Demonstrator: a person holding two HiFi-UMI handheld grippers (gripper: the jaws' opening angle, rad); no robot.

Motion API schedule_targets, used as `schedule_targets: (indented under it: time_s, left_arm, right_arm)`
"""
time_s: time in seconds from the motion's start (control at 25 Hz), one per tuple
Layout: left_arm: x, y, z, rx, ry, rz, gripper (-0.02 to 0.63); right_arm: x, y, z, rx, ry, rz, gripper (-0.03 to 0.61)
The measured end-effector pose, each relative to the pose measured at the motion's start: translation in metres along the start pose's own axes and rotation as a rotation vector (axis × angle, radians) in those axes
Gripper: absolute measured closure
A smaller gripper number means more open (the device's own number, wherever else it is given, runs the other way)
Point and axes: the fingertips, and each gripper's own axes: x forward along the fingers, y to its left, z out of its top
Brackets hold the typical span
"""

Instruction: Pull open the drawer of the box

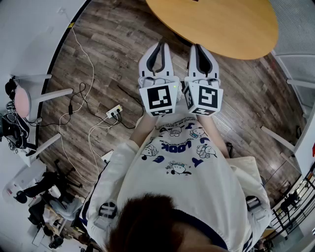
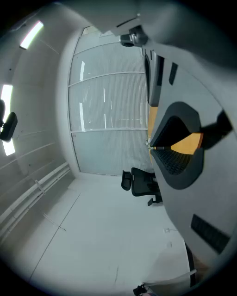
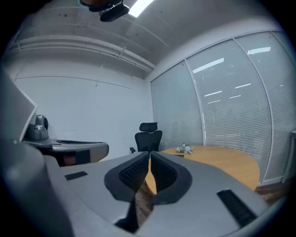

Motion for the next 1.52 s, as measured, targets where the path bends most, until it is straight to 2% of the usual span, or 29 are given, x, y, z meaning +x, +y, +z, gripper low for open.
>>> schedule_targets:
  time_s: [0.48,1.12,1.52]
  left_arm:
    - [0.025,-0.007,0.002,0.005,-0.003,0.009,0.583]
    - [0.062,-0.02,-0.003,0.0,0.005,0.076,0.583]
    - [0.075,-0.021,-0.006,-0.007,0.019,0.091,0.583]
  right_arm:
    - [0.019,-0.013,0.002,-0.002,0.001,0.034,0.54]
    - [0.054,-0.044,-0.003,0.036,0.014,0.11,0.539]
    - [0.07,-0.051,-0.005,0.052,0.026,0.124,0.538]
